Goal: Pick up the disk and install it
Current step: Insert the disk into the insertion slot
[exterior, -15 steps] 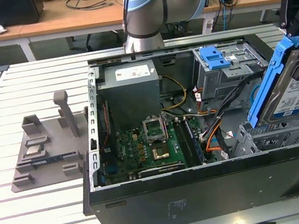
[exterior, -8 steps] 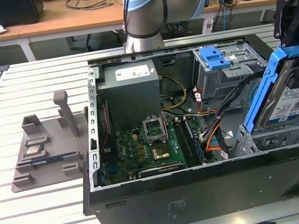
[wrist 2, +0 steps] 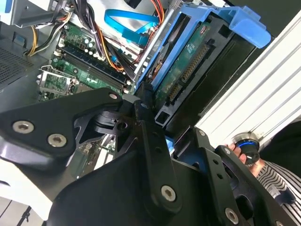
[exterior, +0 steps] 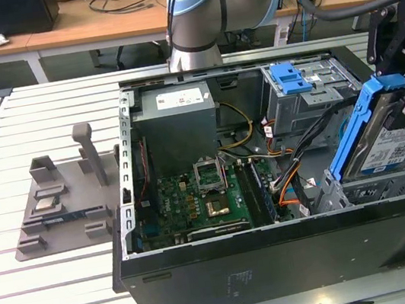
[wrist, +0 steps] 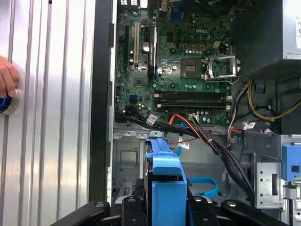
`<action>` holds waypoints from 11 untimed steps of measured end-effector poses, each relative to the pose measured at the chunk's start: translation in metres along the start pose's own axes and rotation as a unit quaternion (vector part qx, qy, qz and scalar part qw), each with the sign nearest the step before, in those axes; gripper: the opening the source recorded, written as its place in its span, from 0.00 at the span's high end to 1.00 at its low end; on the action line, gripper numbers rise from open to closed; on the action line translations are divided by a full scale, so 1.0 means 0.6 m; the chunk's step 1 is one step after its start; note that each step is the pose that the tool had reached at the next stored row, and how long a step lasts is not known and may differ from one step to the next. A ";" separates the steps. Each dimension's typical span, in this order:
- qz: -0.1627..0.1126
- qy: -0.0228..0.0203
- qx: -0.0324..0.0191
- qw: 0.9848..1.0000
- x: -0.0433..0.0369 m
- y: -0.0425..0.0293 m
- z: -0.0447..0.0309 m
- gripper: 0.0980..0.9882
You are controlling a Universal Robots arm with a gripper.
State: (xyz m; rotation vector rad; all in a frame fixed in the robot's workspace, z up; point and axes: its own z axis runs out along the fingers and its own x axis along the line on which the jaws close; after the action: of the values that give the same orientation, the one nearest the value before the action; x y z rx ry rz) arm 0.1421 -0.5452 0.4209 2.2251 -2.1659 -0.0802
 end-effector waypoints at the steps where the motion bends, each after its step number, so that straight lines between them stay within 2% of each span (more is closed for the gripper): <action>1: 0.000 0.000 0.000 1.000 0.000 0.000 0.002 0.70; 11: 0.000 0.000 0.000 1.000 0.000 -0.002 0.025 0.70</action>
State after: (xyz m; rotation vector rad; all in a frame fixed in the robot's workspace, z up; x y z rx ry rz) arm 0.1420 -0.5452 0.4058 2.2251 -2.1659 -0.0803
